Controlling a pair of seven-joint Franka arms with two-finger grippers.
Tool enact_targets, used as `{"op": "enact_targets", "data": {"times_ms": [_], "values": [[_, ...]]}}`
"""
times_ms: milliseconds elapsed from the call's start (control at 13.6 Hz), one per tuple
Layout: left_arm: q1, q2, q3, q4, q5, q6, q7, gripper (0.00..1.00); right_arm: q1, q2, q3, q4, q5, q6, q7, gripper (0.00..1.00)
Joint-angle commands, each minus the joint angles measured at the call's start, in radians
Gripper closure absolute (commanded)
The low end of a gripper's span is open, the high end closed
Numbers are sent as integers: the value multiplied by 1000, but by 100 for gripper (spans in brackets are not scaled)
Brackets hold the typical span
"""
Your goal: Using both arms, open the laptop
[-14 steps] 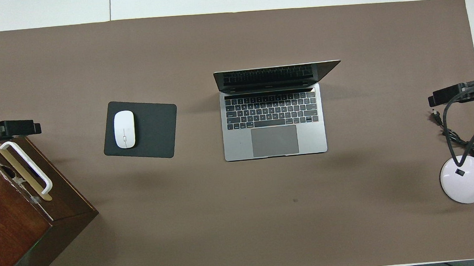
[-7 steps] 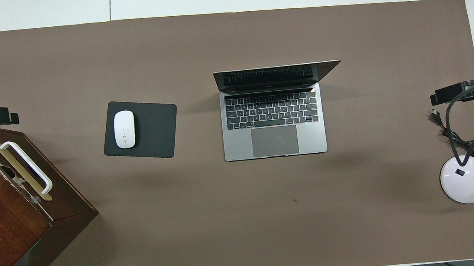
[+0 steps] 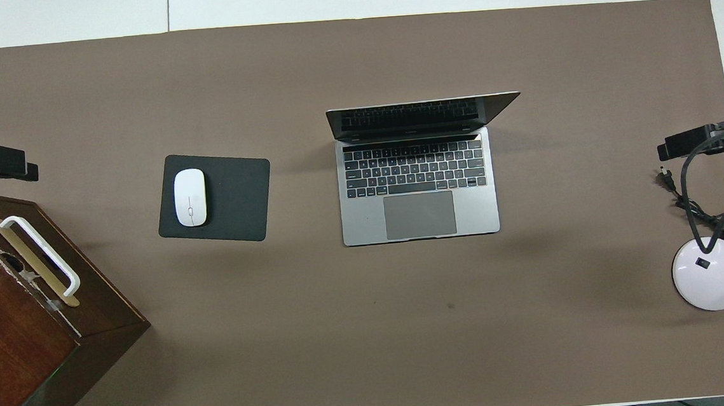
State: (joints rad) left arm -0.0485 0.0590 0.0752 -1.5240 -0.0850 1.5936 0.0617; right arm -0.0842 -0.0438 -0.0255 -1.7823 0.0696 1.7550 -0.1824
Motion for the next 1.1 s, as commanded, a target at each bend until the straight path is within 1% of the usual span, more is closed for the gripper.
{"op": "enact_targets", "data": {"times_ms": [0,147,441,661,808,1029], "values": [[-11,2,3,13,27,-69,6,0,1,4,4,23,-21,-35,17,0],[-11,-2,3,8,28,-106,-2,0,1,4,6,21,-21,-35,18,0],[-11,-16,1,-16,31,-89,-37,0,1,4,6,23,-21,-43,18,0],[-20,-30,1,-54,37,-63,-36,0,9,4,6,49,-22,-84,18,0],[-25,-34,0,-58,103,-55,-22,0,18,4,4,58,-22,-95,18,0],[-22,-34,0,-58,110,-37,9,0,18,4,4,63,-24,-100,18,0]]}}
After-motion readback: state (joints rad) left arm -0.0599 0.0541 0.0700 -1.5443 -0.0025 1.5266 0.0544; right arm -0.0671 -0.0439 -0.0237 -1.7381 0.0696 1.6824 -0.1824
